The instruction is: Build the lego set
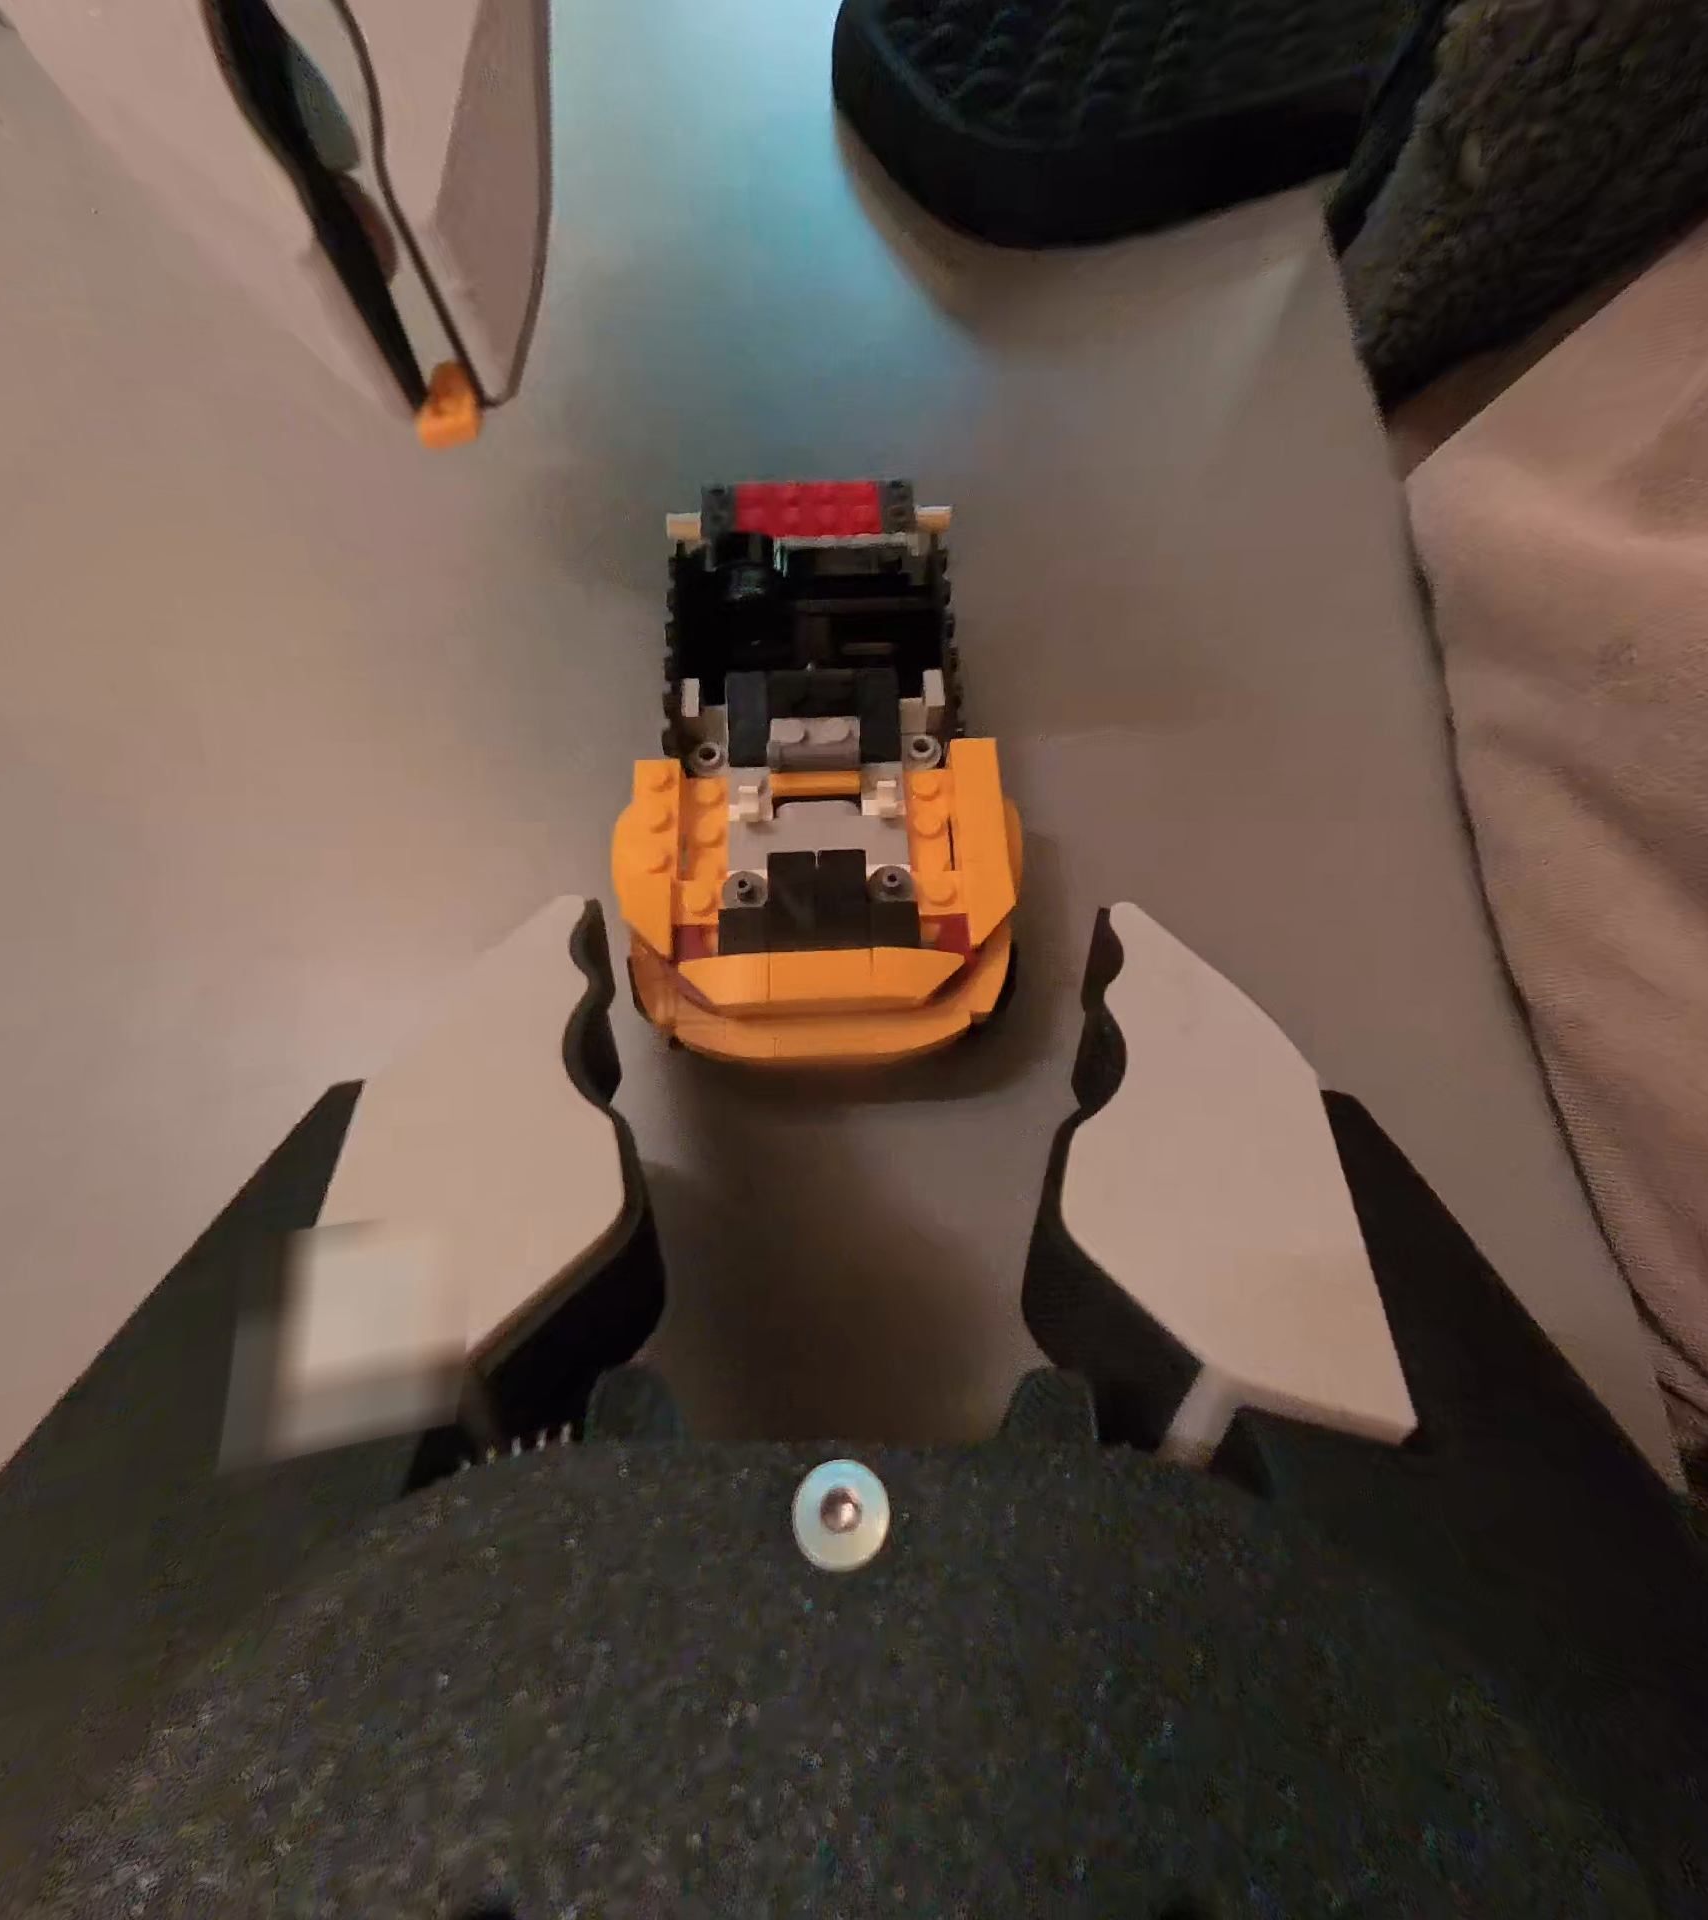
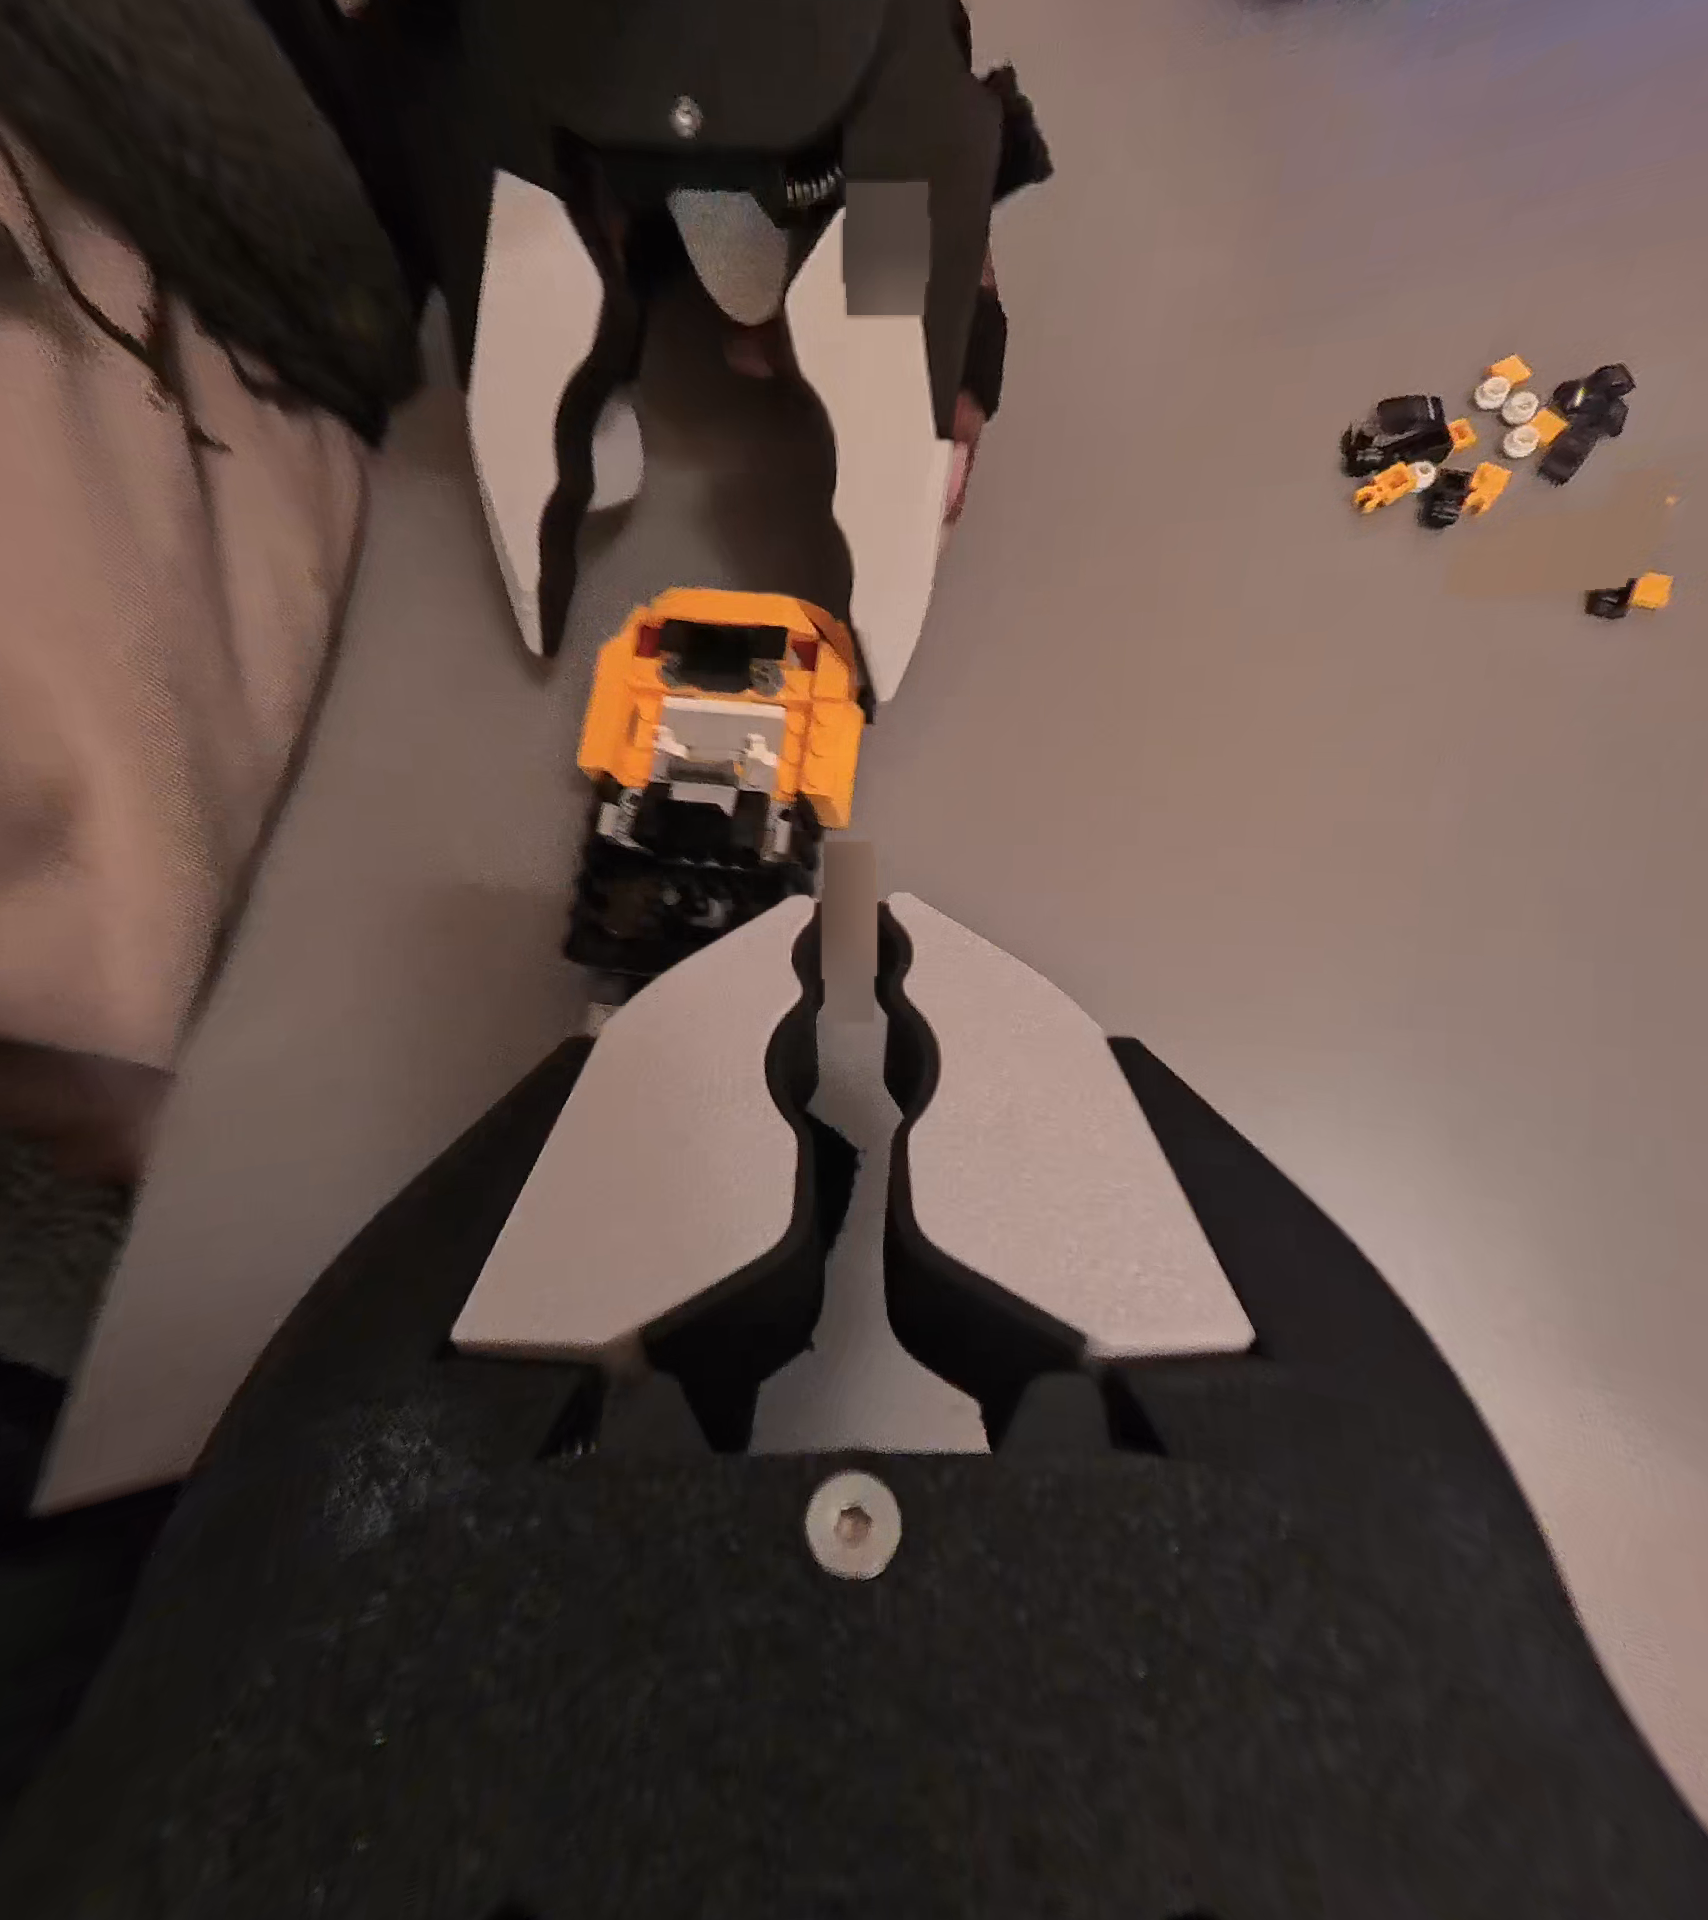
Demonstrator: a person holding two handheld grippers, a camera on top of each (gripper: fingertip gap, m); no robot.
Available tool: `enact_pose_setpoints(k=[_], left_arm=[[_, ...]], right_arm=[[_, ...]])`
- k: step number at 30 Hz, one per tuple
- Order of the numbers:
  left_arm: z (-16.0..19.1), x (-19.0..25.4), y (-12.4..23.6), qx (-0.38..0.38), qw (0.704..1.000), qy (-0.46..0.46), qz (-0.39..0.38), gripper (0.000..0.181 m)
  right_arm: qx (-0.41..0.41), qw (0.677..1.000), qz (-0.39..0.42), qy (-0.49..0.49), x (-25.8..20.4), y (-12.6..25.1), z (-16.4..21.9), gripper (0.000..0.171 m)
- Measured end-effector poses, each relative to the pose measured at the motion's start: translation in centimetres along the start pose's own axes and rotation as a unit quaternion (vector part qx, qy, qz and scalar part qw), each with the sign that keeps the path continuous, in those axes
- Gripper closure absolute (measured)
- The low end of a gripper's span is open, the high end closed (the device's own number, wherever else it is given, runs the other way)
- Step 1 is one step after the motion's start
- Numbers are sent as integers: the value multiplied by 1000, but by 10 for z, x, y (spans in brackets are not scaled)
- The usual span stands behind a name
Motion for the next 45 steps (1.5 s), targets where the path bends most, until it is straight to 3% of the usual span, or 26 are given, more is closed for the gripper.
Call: enact_pose_setpoints(k=[2, 5, 10, 14, 20, 32, 35, 38, 42, 45], left_arm=[[-13, -1, 11, 38, 999, -12, -3, 97], [-42, 1, 28, 68, 993, -89, -36, 129], [-83, 8, 31, 31, 950, -280, -136, 148], [-87, 16, 23, -23, 909, -378, -174, 159], [-88, 21, 20, -35, 890, -414, -188, 178], [-80, 19, 16, -44, 885, -421, -192, 177], [-78, 18, 14, -43, 896, -402, -183, 178], [-79, 12, 19, -7, 931, -324, -171, 178], [-73, -9, 33, 91, 989, -72, -94, 179], [-71, -17, 39, 167, 978, 127, 3, 179]], right_arm=[[21, 999, -16, -27, -12, 6, -6, 164], [56, 994, -68, -63, -34, 7, -20, 164], [79, 983, -135, -94, -57, 3, -41, 164], [92, 975, -167, -114, -66, 7, -50, 164], [84, 972, -178, -125, -70, 9, -46, 163], [77, 962, -204, -163, -65, 1, -38, 163], [77, 962, -202, -165, -64, -1, -36, 163], [106, 969, -159, -154, -55, 2, -41, 161], [165, 985, 29, -41, -31, 16, -53, 155], [121, 972, 180, 91, -26, 13, -48, 155]])
Point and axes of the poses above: each gripper's, where its closed fingertips meet, y back along the fingers, z out of its underside, x = y × z across the jaws, the point moved 1 cm from there along y, back along the fingers, and after that the axes turned 11 degrees about z, right-handed, at the moved point
